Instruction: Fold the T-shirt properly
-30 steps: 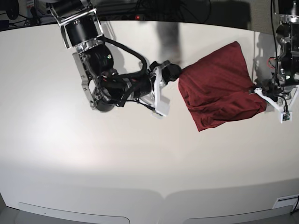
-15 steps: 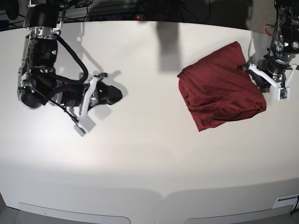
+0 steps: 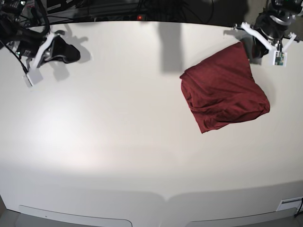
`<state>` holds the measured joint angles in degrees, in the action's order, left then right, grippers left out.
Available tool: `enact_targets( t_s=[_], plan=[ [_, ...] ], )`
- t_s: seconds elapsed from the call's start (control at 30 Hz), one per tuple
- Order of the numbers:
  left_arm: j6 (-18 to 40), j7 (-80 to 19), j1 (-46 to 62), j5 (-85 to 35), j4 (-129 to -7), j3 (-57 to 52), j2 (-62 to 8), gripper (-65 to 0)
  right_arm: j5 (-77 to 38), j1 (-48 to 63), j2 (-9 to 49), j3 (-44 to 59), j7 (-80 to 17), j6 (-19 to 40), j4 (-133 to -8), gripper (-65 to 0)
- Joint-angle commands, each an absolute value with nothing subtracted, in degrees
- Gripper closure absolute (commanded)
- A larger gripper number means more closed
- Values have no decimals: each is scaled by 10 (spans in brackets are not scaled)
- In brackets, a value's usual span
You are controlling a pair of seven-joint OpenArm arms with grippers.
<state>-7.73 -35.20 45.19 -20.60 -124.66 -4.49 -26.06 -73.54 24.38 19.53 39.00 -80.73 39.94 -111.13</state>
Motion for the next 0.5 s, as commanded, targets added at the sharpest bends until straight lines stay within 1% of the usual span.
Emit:
enact_targets(
  t_s=[0.0, 0.1, 0.27, 0.4, 0.47],
  plan=[
    [-91, -342, 471, -192, -1257, -49, -267, 0, -753, 261, 202, 406, -800, 400, -1121, 0],
    [-110, -342, 523, -164, -1257, -49, -267, 0, -752, 314, 190, 448, -800, 400, -1121, 0],
    [-109, -309, 607, -159, -1243, -49, -267, 0, -752, 385, 142, 510, -800, 400, -1121, 0],
    [-107, -286, 642, -159, -1179, -49, -267, 0, -727, 429, 93, 525, -800, 400, -1120, 0],
    [-86, -271, 643, -159, -1125, -49, -265, 0, -688, 442, 66, 525, -800, 400, -1113, 0]
  ],
)
